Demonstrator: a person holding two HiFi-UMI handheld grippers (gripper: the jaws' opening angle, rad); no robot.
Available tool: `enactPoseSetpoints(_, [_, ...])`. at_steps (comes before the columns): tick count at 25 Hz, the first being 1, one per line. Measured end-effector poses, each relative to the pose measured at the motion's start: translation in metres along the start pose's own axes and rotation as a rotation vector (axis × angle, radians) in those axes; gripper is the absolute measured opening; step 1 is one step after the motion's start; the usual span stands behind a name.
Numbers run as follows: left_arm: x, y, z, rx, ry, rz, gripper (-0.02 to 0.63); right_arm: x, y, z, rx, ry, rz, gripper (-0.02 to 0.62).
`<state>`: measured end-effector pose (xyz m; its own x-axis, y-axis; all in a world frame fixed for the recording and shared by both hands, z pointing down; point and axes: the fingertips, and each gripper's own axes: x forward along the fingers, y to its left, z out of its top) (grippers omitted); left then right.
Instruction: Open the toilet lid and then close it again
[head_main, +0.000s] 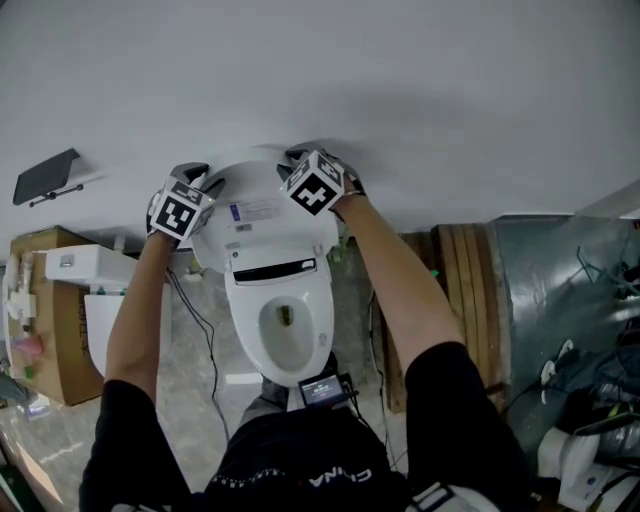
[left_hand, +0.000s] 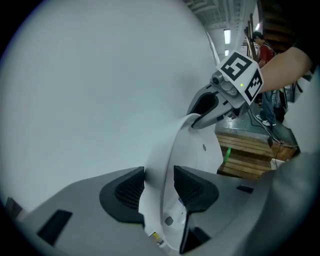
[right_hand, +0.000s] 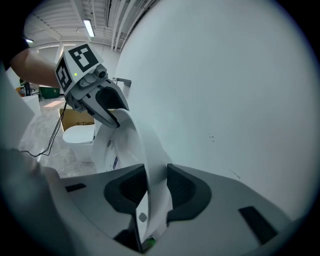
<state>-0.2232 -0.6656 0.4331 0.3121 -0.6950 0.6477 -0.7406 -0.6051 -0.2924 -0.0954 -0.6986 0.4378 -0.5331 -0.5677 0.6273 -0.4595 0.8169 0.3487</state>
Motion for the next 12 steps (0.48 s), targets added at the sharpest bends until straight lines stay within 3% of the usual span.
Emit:
enactPoseSetpoints(6, [-0.014, -0.014, -0.003, -0.009, -0.001, -0.016, 0.187, -0.014, 0.014, -0.004, -0.03, 0.008, 0.027, 0.109])
enactPoseSetpoints(12, [-0.035, -0.037, -0.006, -0.014, -0.018, 0.007, 0.183, -0.033, 0.032, -0.008, -0.142, 0.051, 0.072, 0.131])
